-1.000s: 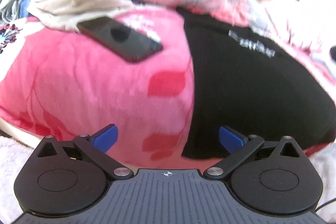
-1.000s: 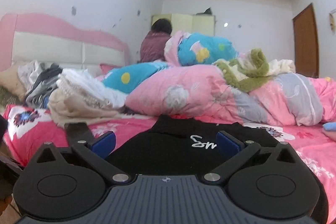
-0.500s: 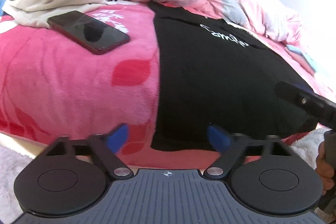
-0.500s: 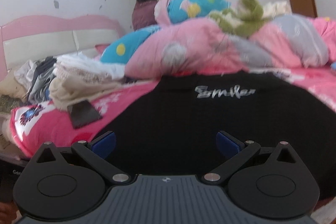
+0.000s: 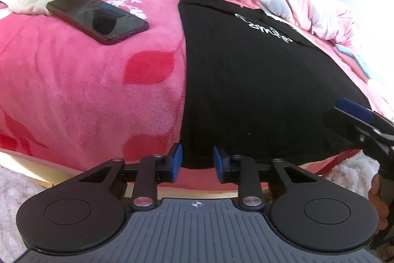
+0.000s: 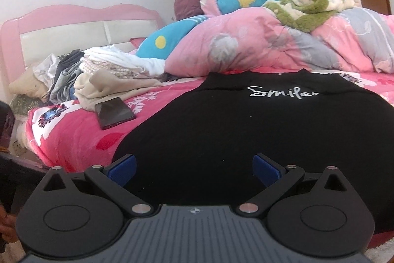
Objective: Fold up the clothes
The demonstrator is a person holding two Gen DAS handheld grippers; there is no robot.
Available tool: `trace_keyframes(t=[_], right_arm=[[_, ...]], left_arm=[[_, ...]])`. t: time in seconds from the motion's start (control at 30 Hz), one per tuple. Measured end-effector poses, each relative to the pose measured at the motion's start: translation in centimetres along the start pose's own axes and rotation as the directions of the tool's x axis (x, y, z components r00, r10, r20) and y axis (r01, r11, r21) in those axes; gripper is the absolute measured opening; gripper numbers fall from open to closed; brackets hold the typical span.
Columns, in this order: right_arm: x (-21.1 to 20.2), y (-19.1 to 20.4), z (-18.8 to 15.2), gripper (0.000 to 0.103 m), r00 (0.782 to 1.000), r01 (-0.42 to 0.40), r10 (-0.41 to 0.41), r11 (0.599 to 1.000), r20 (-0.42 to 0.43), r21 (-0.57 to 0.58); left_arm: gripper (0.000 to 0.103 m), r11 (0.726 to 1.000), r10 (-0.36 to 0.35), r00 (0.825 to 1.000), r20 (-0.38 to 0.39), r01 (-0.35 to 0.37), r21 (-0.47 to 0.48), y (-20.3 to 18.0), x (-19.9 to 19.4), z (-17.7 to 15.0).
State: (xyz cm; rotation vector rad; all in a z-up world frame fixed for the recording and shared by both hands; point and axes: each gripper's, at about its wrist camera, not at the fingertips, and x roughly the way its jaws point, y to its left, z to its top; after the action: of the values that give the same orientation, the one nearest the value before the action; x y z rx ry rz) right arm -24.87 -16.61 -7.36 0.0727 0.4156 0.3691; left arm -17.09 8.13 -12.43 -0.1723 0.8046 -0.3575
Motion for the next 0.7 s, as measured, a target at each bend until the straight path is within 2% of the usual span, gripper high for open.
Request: trace_keyframes(t=[0.2, 0.27, 0.5, 0.7], right_arm=[[-0.1, 0.8, -0.2, 0.102, 1.000, -0.008, 0.008, 0.999, -0.010, -0.042], [-0.1, 1.0, -0.3, 0.102, 1.000, -0.007, 0.006, 0.998, -0.013, -0.056], [-0.1, 1.6, -0.3, 0.102, 1.000, -0.021, 0.019, 0.997, -0.024, -0.078], [0.0, 2.0, -0.4, 0.102, 0.999, -0.033, 0.029, 0.995, -0.038, -0.092]], left_arm=[[0.015, 0.999, -0.026, 1.000, -0.009, 0.025, -0.032, 0.5, 0.5, 0.0], [0.015, 0.998, -0.032, 0.999, -0.013, 0.031, -0.049, 0.7, 0.4, 0.0], [0.020, 1.000, -0.024, 1.000, -0.011, 0.024, 0.010, 0.6, 0.0, 0.1], [0.025, 0.999, 0.019, 0.999, -0.028, -0.018, 0.028, 0.5, 0.8, -0.1]])
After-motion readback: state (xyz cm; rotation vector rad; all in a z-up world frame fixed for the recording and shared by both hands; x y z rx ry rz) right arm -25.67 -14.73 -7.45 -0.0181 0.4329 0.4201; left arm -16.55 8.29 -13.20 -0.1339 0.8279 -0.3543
